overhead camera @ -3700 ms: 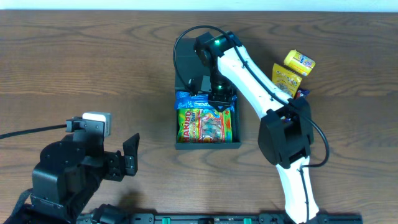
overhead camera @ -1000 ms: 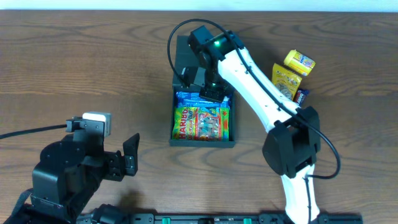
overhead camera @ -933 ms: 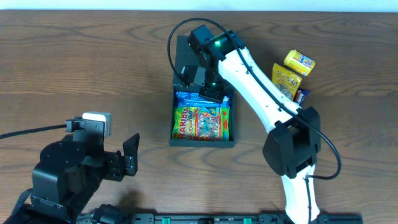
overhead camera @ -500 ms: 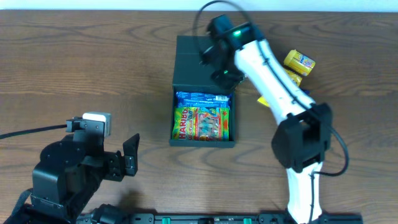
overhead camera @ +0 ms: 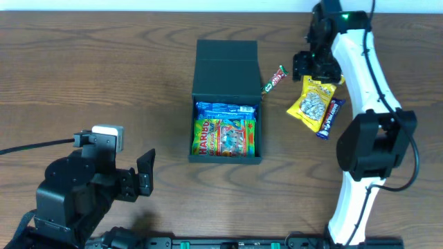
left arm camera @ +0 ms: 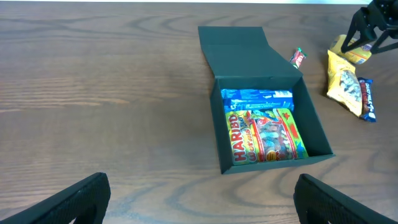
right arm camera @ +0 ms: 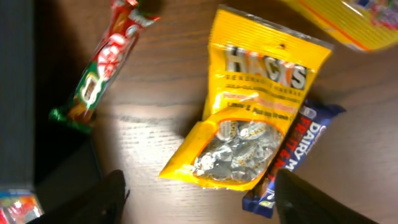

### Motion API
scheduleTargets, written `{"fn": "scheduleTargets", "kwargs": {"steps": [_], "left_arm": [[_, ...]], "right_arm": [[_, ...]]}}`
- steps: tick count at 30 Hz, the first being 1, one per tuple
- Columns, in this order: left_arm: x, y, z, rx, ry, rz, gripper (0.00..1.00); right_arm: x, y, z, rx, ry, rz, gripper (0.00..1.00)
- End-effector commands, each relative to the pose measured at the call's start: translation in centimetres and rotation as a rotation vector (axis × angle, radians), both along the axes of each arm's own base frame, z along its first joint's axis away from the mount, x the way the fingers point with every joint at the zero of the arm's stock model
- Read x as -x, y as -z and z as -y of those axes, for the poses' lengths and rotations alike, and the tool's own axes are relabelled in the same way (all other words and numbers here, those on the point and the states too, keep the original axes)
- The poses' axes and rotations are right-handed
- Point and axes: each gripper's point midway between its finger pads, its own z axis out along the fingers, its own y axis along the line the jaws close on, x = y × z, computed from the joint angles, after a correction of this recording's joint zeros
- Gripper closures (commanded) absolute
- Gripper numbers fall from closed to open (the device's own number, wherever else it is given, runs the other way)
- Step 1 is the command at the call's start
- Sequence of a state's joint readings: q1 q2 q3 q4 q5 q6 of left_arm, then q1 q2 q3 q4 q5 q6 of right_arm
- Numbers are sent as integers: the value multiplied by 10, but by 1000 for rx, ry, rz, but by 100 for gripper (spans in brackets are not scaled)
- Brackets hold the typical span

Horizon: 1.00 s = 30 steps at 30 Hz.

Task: Pack container
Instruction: 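Lift the right gripper out and reach to the yellow Hacks bag, then grasp the yellow Hacks bag and carry it over the box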

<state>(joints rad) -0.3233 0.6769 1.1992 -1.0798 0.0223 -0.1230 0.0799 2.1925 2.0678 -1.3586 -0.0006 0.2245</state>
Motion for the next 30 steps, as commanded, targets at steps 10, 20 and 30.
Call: {"fn": "scheduleTargets", "kwargs": {"steps": [10, 20, 30], "left_arm": [[1, -3, -2, -13, 0, 11, 4], [1, -2, -2, -13, 2, 7, 5], [1, -2, -2, -13, 2, 7, 5]], "right_arm": [[21, 49, 13, 150, 273, -38, 24], [25, 74, 14, 152, 272, -46, 66], [35, 74, 13, 147, 231, -87, 99]]}}
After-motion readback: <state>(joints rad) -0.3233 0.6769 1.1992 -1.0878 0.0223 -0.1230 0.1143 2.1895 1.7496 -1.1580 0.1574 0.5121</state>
